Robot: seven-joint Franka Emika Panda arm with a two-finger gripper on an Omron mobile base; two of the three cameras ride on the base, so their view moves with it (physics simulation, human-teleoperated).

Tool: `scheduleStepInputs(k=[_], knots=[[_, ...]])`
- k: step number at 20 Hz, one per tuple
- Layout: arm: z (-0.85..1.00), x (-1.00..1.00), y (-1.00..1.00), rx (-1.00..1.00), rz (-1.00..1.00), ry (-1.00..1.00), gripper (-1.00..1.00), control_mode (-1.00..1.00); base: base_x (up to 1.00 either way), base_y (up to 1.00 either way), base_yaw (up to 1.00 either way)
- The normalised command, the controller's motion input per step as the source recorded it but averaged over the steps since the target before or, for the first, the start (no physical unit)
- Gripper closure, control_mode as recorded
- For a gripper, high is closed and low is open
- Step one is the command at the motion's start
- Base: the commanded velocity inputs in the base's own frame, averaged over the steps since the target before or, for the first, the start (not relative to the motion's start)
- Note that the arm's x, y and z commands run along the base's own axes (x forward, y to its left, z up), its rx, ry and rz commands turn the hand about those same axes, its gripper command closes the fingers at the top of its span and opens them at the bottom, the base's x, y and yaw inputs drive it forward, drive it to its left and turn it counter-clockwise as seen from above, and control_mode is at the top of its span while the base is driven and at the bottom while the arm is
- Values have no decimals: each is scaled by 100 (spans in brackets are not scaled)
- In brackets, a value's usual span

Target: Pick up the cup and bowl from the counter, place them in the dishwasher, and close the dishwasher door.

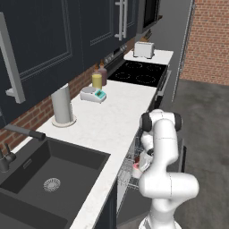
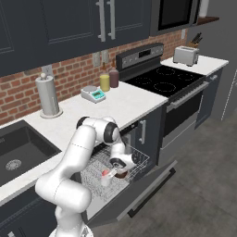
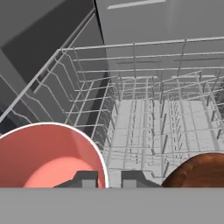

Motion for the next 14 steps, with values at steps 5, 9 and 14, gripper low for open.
scheduleStepInputs(k=[5,9,14], knots=[[15,-43,-37,0,0,0,-100,-100,0,0,0],[41,-29,-6,0,0,-7,-100,-100,0,0,0],[65,-12,22,0,0,-12,-100,-100,0,0,0]])
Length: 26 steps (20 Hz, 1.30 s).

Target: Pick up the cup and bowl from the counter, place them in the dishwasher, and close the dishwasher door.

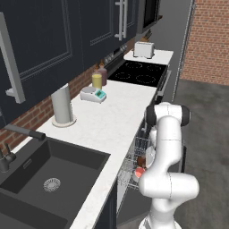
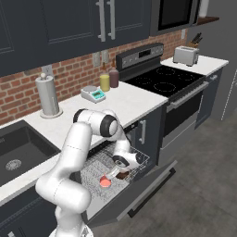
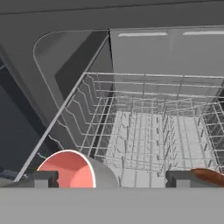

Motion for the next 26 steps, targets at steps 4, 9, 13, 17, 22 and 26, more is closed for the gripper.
scheduleStepInputs(k=[4,9,13,17,22,26], knots=[[53,-34,13,-1,0,-9,-100,-100,0,0,0],[27,-48,-14,-4,0,-1,-100,-100,0,0,0],[51,-36,-29,-1,0,0,-100,-100,0,0,0],[75,-14,-11,-2,0,0,-100,-100,0,0,0],[42,-29,-28,-7,-1,10,-100,-100,0,0,0],[14,-39,-38,-11,0,10,-100,-100,0,0,0]])
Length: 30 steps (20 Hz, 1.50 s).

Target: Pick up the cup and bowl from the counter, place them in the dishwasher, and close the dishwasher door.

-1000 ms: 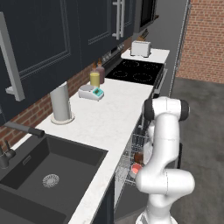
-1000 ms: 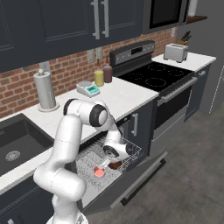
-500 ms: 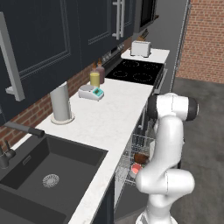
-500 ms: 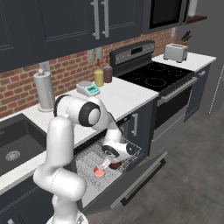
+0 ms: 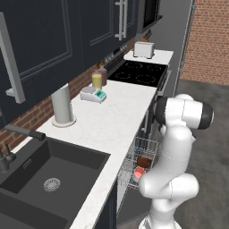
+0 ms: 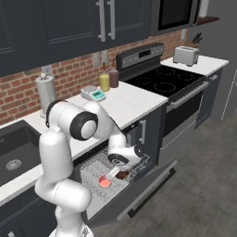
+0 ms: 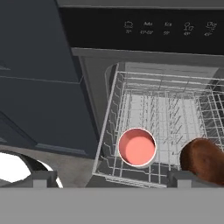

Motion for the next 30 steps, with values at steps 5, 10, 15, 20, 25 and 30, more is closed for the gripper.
scheduleStepInputs(k=[5,10,15,20,25,30], knots=[[0,-23,-31,-13,0,6,-100,-100,0,0,0],[-6,-2,-14,-14,0,1,-100,-100,0,0,0],[-22,0,0,-12,0,0,-100,-100,0,0,0],[-41,0,-6,-13,0,0,-100,-100,0,0,0],[-39,0,-18,-12,0,0,-100,-100,0,0,0],[-28,10,-11,-9,0,0,-100,-100,0,0,0]])
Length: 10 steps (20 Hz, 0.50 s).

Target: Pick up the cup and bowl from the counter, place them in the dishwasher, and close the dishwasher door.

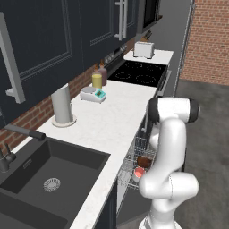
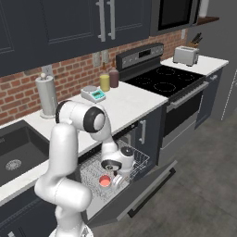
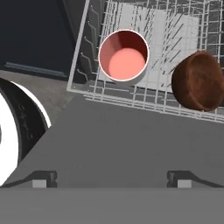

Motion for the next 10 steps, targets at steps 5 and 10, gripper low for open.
scheduleStepInputs(k=[5,10], knots=[[-24,17,-1,-6,0,0,-100,-100,0,0,0],[-19,12,0,-1,0,0,-100,-100,0,0,0]])
